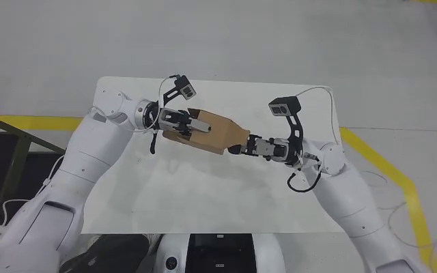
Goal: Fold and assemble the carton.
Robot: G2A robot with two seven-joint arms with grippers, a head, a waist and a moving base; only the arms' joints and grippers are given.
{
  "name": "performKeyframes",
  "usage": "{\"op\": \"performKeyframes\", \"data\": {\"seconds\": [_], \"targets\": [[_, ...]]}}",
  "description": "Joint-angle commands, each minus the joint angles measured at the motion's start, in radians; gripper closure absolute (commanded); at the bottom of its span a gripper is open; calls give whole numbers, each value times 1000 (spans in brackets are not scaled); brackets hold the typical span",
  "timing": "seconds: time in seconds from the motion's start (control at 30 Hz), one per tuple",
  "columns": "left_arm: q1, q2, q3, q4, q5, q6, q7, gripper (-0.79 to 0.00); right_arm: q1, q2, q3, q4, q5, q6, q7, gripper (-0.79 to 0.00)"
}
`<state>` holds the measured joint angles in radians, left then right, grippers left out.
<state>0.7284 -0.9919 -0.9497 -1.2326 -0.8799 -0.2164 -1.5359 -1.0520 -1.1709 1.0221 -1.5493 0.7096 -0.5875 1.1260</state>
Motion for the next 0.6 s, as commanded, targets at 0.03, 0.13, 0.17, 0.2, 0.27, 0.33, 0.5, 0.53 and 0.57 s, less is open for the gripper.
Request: {"op": "performKeyframes", "data": {"seconds": [0.03,0.13,0.17,0.2,0.27,0.33,0.5,0.53,0.57], "targets": [[2,0,-1,-5,1,4,0,0,2,-3,-7,2,1,2,5,-785],[5,1,1,-12,1,6,0,0,4,-5,-11,5,2,3,8,-785],[5,1,2,-13,1,8,0,0,5,-6,-11,6,4,3,9,-785],[6,0,4,-15,-3,13,0,0,5,-7,-11,7,5,2,10,-785],[7,0,9,-16,-16,23,0,0,5,-8,-10,9,9,2,11,-785],[3,-1,13,-10,-19,26,0,0,5,-8,-6,8,14,0,16,-785],[-9,-2,17,22,-21,29,0,0,0,-3,37,9,17,-14,13,-785],[-10,-2,17,26,-20,29,0,0,-1,-1,51,10,3,-22,7,-785],[-11,-2,16,30,-19,30,0,0,-3,1,65,9,-17,-32,-3,-785]]}}
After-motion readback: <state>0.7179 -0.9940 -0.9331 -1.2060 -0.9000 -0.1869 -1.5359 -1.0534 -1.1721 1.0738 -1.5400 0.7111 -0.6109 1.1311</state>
